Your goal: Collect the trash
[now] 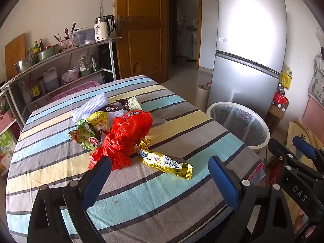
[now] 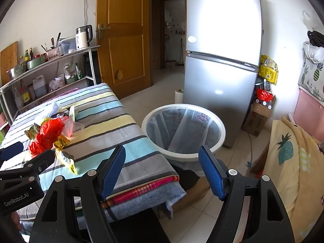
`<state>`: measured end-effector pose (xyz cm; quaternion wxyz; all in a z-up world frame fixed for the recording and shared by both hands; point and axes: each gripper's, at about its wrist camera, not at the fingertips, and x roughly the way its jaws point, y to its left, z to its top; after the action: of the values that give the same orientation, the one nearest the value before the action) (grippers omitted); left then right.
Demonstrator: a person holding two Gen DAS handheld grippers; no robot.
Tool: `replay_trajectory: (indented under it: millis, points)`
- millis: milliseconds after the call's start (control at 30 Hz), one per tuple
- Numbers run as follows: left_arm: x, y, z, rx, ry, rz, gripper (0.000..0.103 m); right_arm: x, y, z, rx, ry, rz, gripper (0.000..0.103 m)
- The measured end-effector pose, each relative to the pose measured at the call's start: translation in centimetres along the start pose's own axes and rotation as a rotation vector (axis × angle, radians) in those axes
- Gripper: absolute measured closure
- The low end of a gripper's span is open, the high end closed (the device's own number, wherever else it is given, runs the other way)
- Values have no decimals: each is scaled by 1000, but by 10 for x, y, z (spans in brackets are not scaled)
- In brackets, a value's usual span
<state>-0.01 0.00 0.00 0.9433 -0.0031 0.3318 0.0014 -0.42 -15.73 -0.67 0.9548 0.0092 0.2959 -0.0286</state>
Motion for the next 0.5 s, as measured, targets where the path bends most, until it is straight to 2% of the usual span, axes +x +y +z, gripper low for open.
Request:
replay_trajectory:
  millis: [500]
  points:
    - [-1, 3, 1, 0, 0, 3, 6, -1, 0, 0, -1, -7, 1, 28]
